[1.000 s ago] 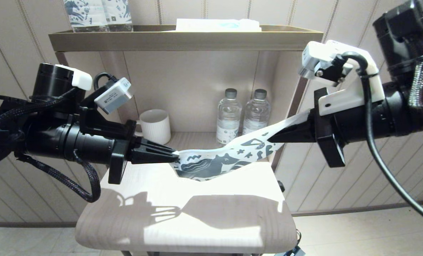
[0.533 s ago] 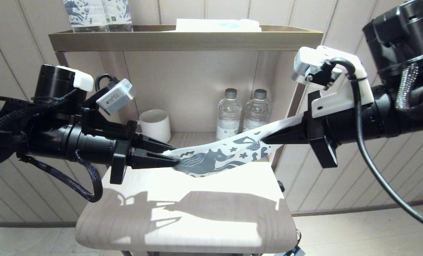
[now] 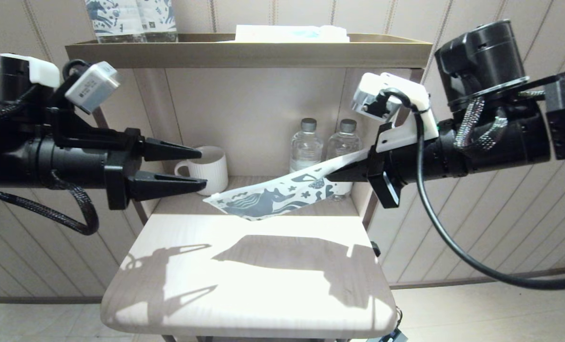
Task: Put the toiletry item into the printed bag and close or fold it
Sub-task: Close the strorage bag and place it on the desk
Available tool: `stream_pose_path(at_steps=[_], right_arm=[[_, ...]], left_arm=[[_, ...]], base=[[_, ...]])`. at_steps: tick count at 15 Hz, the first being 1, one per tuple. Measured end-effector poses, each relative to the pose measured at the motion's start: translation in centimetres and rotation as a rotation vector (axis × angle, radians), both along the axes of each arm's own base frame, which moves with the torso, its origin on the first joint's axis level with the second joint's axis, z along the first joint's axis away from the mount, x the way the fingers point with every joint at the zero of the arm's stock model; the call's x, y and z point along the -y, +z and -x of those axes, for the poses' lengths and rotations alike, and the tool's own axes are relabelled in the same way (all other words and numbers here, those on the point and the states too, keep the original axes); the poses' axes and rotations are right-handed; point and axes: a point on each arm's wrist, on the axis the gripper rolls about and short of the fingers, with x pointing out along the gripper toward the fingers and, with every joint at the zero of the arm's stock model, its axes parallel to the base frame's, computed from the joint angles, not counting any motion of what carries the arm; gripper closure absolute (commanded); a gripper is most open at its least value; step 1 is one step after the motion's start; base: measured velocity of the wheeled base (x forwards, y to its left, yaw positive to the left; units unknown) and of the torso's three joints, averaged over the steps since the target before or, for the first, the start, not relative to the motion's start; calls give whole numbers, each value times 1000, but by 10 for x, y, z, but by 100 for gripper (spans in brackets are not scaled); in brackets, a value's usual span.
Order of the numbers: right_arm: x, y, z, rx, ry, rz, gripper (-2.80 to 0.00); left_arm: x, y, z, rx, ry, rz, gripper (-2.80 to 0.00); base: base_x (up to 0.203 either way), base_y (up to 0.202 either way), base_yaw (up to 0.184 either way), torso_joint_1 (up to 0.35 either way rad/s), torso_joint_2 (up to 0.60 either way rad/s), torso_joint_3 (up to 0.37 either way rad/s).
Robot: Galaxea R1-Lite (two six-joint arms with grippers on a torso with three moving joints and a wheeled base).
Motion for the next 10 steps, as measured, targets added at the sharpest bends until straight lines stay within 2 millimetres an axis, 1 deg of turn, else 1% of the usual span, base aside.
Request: stream_pose_path(at_steps=[3,6,7,10], right_arm=[[-9,-10,-17,-16,-16,-14,0],[-17,-20,-31,-78,-41,-34,0],[-19,-23,-35,-101,-52,-43,-280],[-25,-32,-45,-122,-57,-41,-280]], left_arm=[[-8,12,10,8,29,23,-280],[-9,15,12,11,40,26,-280],[-9,15,12,12,41,25,-280],[-9,14,11,12,40,24,-280]], base=[[0,0,0,0,0,0],[0,0,0,0,0,0],[0,0,0,0,0,0],[0,0,0,0,0,0]])
